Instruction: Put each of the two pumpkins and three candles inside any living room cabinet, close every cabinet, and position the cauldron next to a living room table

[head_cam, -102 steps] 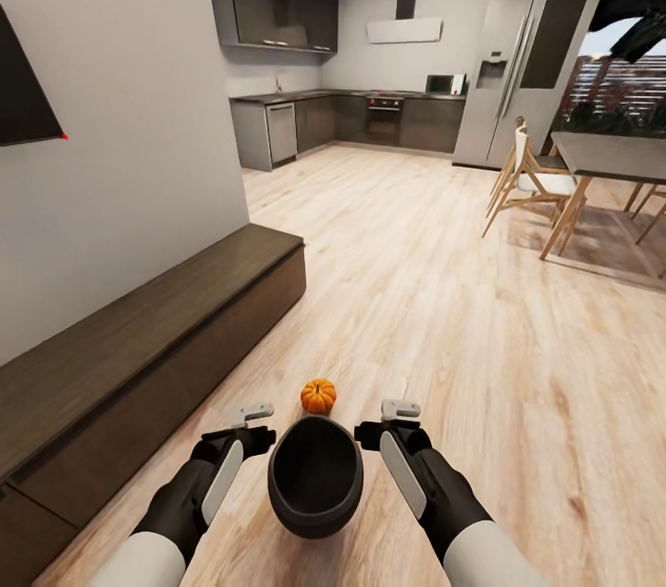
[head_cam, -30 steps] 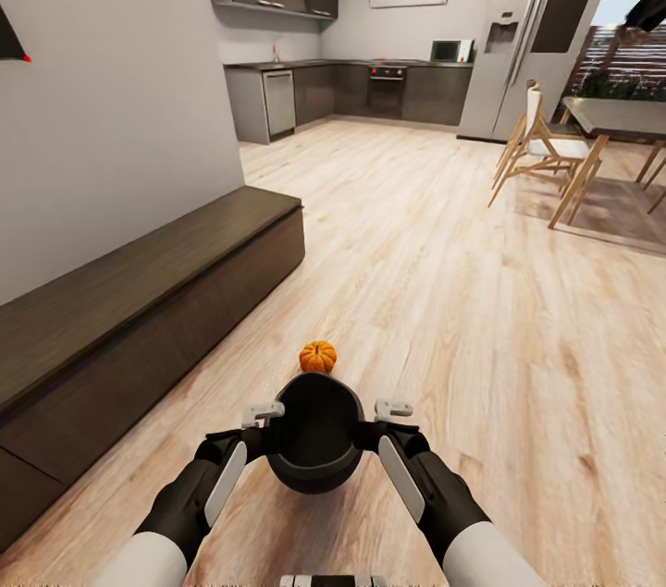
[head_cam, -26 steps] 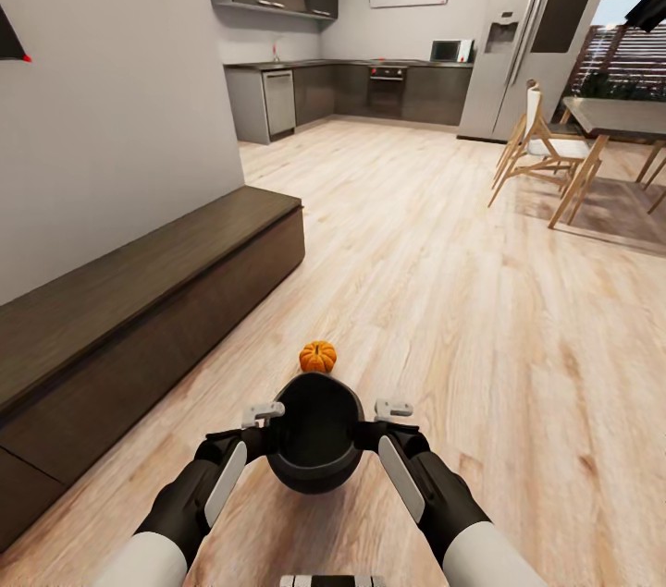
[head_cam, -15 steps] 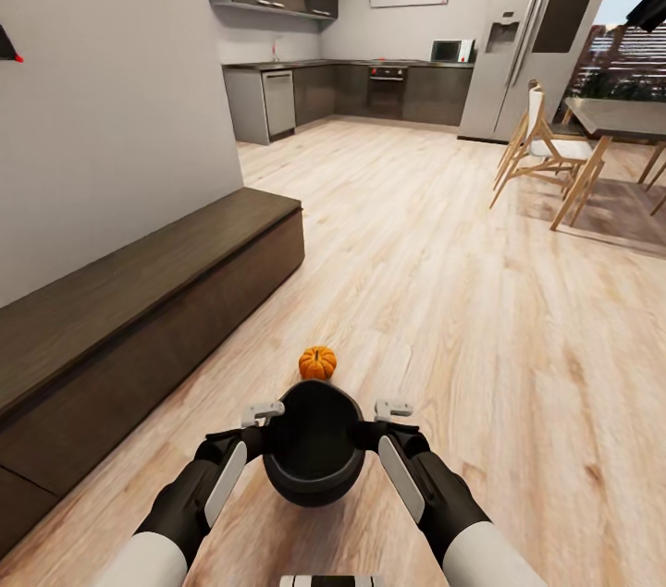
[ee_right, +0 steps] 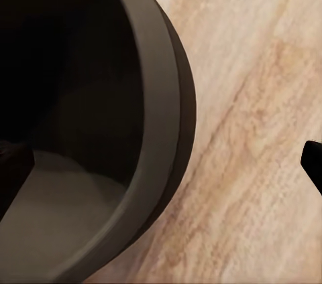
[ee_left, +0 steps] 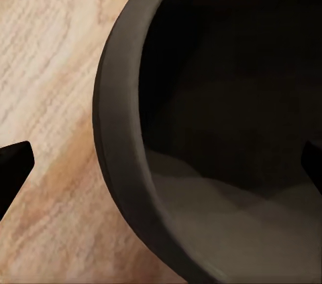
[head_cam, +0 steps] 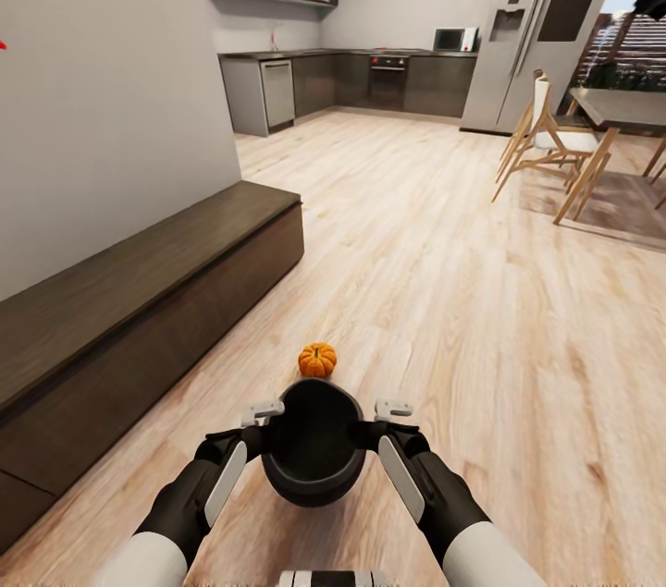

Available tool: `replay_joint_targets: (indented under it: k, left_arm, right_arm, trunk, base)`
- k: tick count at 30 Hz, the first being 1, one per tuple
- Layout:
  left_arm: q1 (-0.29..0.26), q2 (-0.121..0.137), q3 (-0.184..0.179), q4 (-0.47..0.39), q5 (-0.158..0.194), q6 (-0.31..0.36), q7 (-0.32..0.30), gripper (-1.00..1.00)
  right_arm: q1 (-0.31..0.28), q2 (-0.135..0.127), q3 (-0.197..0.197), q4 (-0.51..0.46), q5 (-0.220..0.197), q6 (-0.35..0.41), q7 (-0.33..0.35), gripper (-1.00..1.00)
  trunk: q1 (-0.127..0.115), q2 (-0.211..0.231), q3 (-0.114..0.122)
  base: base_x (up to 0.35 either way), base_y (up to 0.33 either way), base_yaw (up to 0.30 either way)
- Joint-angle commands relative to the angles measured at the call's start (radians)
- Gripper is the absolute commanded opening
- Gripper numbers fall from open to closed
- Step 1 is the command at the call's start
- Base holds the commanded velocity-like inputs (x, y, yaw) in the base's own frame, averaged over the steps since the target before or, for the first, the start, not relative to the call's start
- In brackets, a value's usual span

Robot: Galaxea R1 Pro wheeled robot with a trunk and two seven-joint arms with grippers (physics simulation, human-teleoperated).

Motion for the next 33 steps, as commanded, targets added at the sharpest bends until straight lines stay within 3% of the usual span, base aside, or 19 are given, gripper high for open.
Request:
replay_joint_targets:
  k: [1, 21, 33]
  left_arm:
    - [0.000, 0.000, -0.003, -0.002, 0.011, 0.004, 0.010, 1.00]
    - [0.000, 0.000, -0.003, -0.001, 0.012, 0.004, 0.009, 1.00]
    - [0.000, 0.000, -0.003, -0.001, 0.012, 0.004, 0.007, 1.00]
  right_arm:
    - [0.000, 0.000, 0.002, -0.001, -0.010, 0.001, -0.009, 1.00]
    - [0.000, 0.000, 0.002, -0.001, -0.018, -0.001, -0.011, 1.00]
    - [0.000, 0.000, 0.002, -0.001, -0.018, -0.003, -0.011, 1.00]
  trunk:
    - [0.000, -0.001, -0.005]
    - [0.009, -0.005, -0.082]
    - [0.013, -0.007, -0.113]
  base:
    - [0.000, 0.000, 0.000]
    - [0.000, 0.000, 0.000]
    - [0.000, 0.000, 0.000]
